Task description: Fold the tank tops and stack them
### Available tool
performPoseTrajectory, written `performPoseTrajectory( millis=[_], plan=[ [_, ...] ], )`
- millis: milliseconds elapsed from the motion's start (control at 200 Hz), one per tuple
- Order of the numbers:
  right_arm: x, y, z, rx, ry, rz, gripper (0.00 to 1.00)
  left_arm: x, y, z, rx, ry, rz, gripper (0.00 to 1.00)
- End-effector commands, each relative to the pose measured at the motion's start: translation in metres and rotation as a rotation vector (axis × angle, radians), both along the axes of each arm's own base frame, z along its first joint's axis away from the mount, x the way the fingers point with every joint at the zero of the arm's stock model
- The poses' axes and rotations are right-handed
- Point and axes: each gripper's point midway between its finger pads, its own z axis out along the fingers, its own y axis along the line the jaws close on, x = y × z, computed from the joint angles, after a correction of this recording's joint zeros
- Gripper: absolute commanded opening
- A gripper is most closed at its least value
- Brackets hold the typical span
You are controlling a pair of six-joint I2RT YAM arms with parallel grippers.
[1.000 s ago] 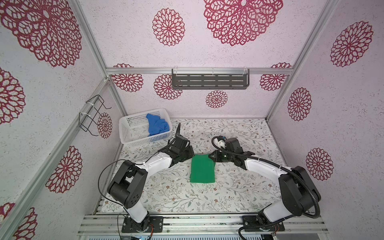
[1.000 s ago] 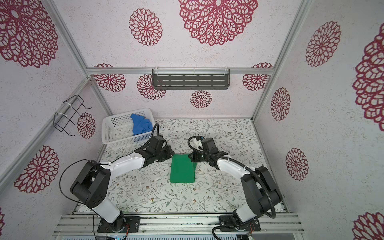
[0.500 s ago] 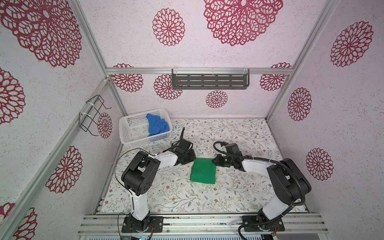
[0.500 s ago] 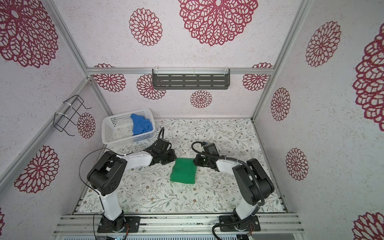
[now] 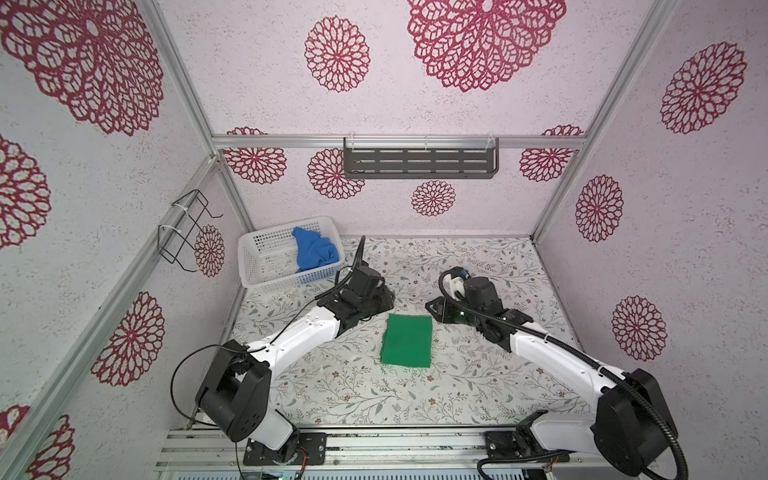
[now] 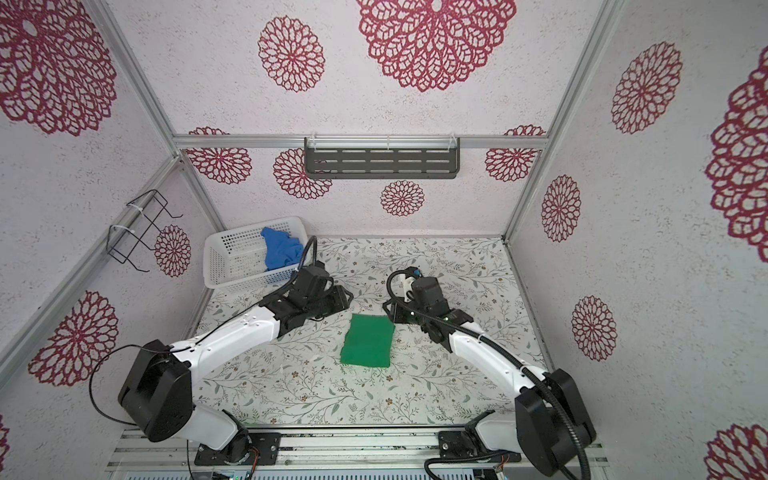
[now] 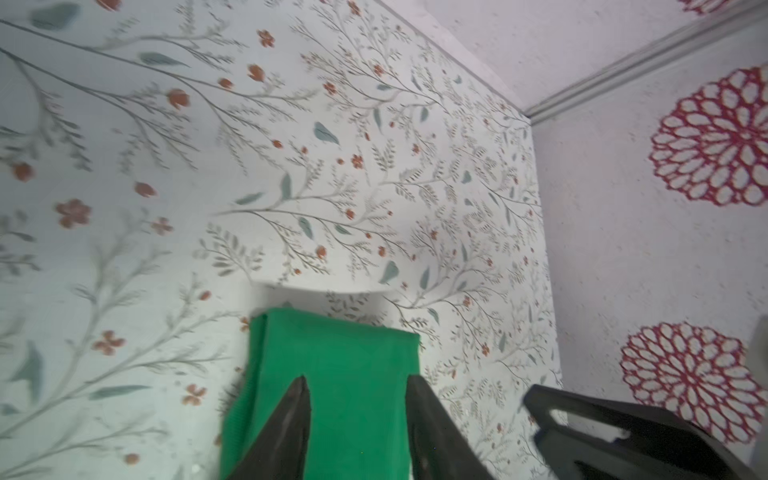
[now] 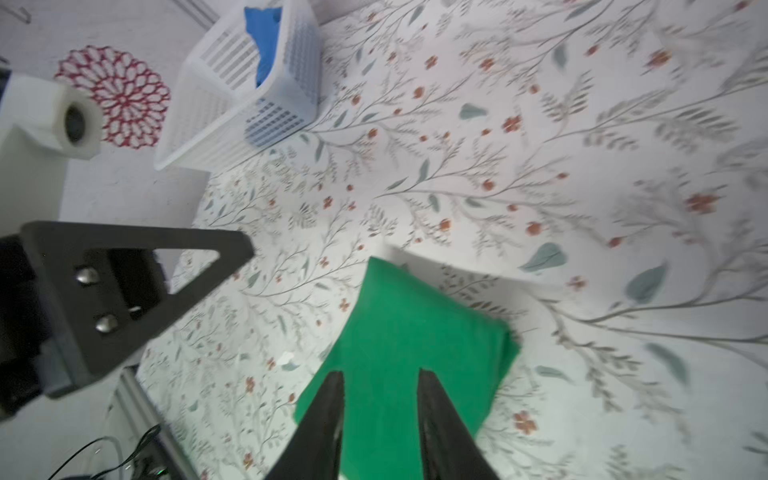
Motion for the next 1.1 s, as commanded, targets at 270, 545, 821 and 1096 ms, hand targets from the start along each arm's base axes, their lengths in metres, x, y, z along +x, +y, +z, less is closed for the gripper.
performPoseTrajectory(
  millis=[270, 545, 821, 1096],
  plan=[
    [-0.049, 0.008, -0.123, 0.056, 0.298, -0.067, 0.19, -0.088, 0.024, -0.156, -0.026, 0.318, 0.17, 0.33],
    [-0.037, -0.009, -0.117, -0.074, 0.253, -0.086, 0.19, -0.081, 0.041, -0.105, 0.075, 0.215, 0.157, 0.38],
    [-0.05, 0.025, -0.05, -0.054, 0.154, 0.057, 0.22, -0.074, 0.028, -0.063, 0.058, 0.163, 0.124, 0.39],
    [-0.063, 0.053, -0.114, 0.015, 0.284, 0.044, 0.18, -0.078, 0.058, -0.073, 0.089, 0.15, 0.227, 0.39]
  ],
)
